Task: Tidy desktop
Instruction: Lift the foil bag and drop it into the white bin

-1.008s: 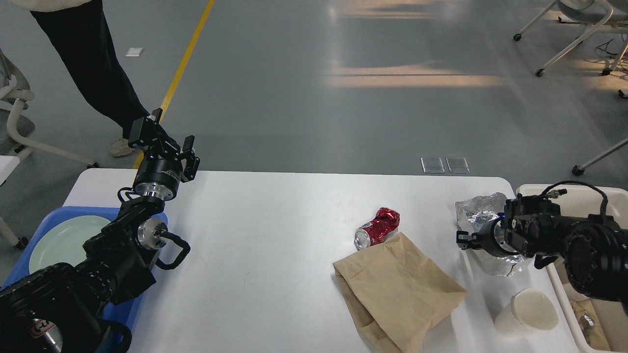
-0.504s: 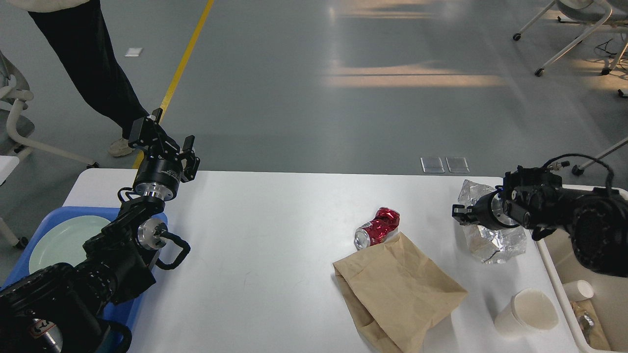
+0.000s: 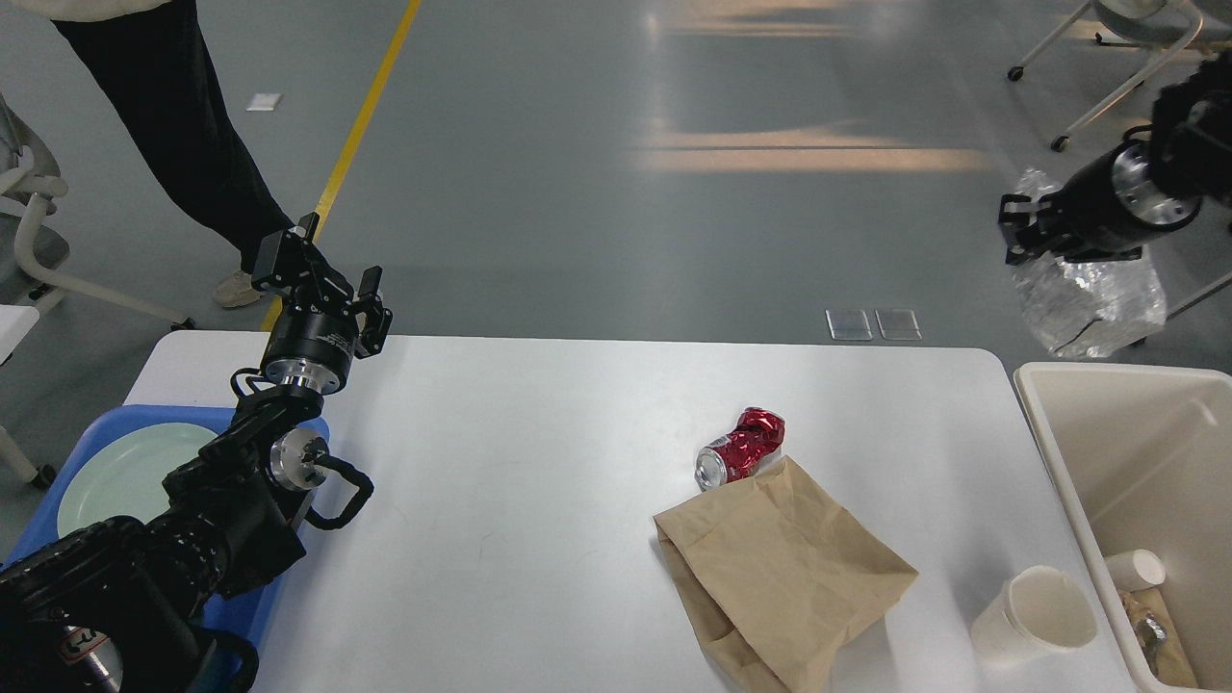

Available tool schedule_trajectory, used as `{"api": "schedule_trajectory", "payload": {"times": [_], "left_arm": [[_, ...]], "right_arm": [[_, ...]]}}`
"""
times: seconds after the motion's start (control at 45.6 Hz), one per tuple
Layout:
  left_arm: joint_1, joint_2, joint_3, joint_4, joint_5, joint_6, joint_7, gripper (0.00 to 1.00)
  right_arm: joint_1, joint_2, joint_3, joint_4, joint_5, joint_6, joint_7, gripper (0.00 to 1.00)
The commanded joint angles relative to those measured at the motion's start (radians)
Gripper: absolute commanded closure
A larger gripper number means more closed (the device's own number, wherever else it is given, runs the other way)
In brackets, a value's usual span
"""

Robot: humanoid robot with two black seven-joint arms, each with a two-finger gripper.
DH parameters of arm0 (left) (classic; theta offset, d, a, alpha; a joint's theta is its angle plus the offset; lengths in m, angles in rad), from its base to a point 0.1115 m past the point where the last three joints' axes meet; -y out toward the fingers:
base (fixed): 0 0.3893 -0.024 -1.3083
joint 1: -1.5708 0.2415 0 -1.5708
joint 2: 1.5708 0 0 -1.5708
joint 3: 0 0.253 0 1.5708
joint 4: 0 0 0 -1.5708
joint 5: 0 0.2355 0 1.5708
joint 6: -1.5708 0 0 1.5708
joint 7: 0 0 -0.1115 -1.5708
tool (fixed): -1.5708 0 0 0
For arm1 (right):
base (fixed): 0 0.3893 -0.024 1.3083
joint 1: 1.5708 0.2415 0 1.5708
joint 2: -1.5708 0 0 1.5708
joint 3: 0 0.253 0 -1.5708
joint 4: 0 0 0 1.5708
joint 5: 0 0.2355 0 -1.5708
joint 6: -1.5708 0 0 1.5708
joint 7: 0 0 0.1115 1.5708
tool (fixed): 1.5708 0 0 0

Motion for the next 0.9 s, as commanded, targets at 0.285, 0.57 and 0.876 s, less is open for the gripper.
{"api": "schedule_trajectory", "payload": {"times": [0.285,0.57,0.876], "left_arm": [[0.000,0.000,0.000,0.000,0.000,0.000,0.000,0.03],[0.001,0.000,0.000,0.000,0.000,0.001,0.000,0.03],[0.000,0.000,0.000,0.000,0.000,0.000,0.000,0.03]], "right_arm": [[-0.091,-0.331,-0.024,-0.013,-0.094,-0.177,0.000,1.00],[-0.407,-0.435,0.189,-0.037,-0.081,-0.466,0.000,1.00],[-0.743,-0.398,0.513,-0.136,-0.081,-0.561,0.001,1.00]]}}
